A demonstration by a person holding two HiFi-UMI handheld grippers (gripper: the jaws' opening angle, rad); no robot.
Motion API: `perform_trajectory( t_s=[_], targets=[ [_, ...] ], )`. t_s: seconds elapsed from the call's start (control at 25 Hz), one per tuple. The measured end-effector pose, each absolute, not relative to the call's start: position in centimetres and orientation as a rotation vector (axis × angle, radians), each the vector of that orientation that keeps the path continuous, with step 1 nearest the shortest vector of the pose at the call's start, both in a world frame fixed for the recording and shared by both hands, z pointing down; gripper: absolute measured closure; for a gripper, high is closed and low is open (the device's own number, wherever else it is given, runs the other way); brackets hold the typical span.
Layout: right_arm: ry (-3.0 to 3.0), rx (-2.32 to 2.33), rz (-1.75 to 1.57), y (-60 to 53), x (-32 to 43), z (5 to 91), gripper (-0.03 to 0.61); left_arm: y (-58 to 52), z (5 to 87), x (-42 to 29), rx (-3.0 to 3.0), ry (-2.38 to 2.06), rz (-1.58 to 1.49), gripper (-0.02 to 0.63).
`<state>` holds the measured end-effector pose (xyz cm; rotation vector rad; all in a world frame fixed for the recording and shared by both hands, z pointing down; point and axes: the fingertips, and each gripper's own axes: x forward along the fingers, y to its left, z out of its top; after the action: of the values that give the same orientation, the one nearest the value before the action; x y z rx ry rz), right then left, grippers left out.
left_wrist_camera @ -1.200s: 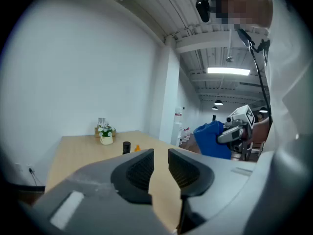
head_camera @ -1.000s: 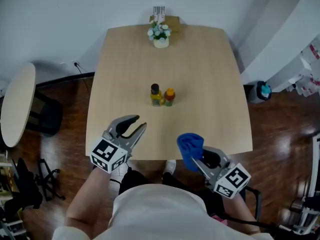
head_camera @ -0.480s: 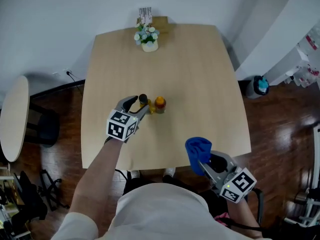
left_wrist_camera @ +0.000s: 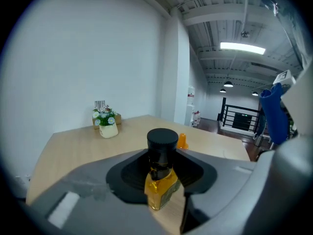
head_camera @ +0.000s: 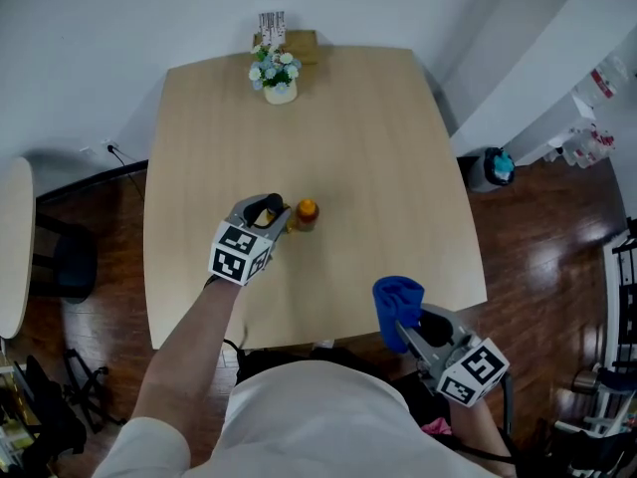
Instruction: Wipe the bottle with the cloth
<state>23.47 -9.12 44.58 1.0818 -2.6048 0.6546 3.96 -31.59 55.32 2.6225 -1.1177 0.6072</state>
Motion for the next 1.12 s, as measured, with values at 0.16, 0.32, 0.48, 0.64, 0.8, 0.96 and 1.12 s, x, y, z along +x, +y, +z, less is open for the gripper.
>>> perform_trajectory(
  t_s=[0.16,0.32,0.48,0.64,0.8,0.96,1.12],
  targets=[
    [-2.606,1.078,0.609,-9.8,22.5,43.8,0.479,-31.2,54.0,3.0,2.649,-1.133,0.588,0.457],
    [-2.64,1.061,0.571,-11.3,20.4,42.7,0.479,-30.1,50.8,1.3,2.698,-1.15,0.572,0.459],
    [-2.718,0.977,0.51,-13.1,16.3,40.3,0.479,-27.4,47.5,-0.5,2.728,-1.122,0.561,0.459],
    [-2.779,0.854,0.409,-14.8,11.5,37.4,0.479,-24.6,44.9,-1.9,2.748,-1.104,0.55,0.459],
    [-2.842,0.719,0.347,-16.0,5.9,34.2,0.479,-21.9,43.6,-2.8,2.777,-1.064,0.575,0.459],
    [-2.86,0.565,0.282,-16.1,0.0,31.8,0.479,-19.6,42.9,-3.0,2.824,-1.016,0.644,0.459],
    [-2.83,0.421,0.205,-15.1,-5.0,31.2,0.479,-18.1,44.3,-3.7,2.824,-0.984,0.728,0.459]
  ],
)
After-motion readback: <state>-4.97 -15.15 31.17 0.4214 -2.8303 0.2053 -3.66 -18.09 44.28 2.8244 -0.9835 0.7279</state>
